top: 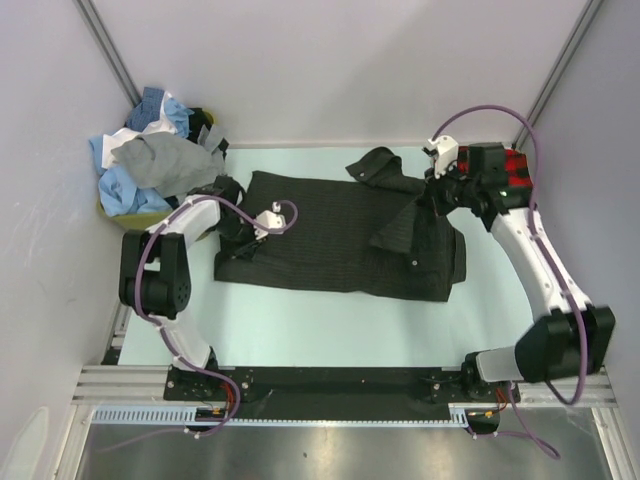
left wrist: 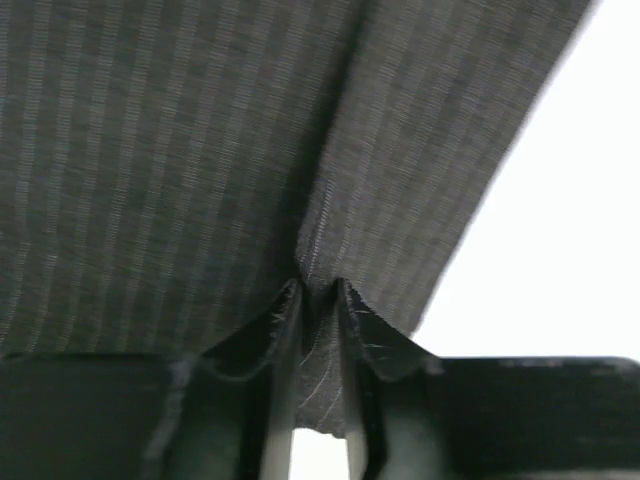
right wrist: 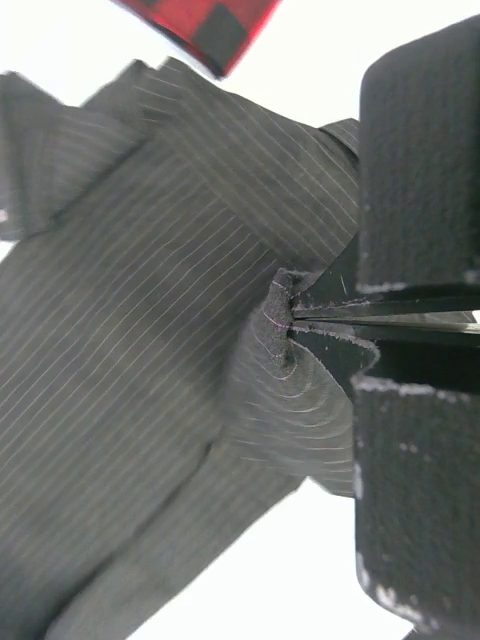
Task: Fold and stack the long sleeve shirts
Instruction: Fold the shirt
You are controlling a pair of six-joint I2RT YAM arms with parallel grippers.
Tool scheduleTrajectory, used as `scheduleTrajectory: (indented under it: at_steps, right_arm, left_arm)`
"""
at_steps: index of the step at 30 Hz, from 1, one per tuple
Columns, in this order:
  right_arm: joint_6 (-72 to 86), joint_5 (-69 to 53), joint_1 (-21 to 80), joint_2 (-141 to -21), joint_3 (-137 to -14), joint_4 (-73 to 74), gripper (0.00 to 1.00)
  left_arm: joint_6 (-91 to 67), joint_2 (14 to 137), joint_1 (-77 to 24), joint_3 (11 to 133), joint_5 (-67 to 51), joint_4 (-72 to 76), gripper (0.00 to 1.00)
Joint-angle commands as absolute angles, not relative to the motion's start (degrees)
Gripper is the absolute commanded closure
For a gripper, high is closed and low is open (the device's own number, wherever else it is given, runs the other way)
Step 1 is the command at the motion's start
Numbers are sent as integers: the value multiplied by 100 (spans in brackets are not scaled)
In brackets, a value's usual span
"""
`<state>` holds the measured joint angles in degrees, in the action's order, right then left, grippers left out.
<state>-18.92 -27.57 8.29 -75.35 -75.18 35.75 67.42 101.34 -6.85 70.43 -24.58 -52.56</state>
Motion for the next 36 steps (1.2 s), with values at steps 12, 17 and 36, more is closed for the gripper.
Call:
scheduleTrajectory:
  at_steps: [12, 17, 36]
  right_arm:
    - [-2469, -3788, -1053, -8893, -8078, 6186, 27]
    - [-2084, -3640, -1371, -9430, -7227, 5777, 36]
    - [-1310, -2970, -1187, -10388, -6117, 4035, 47]
  left_arm:
    - [5992, 9082, -97, 6725, -2786, -4720, 6]
    - [6485, 8780, -175, 6013, -2769, -4694, 7]
    - [7075, 8683, -1028, 4324, -1451, -2813, 18]
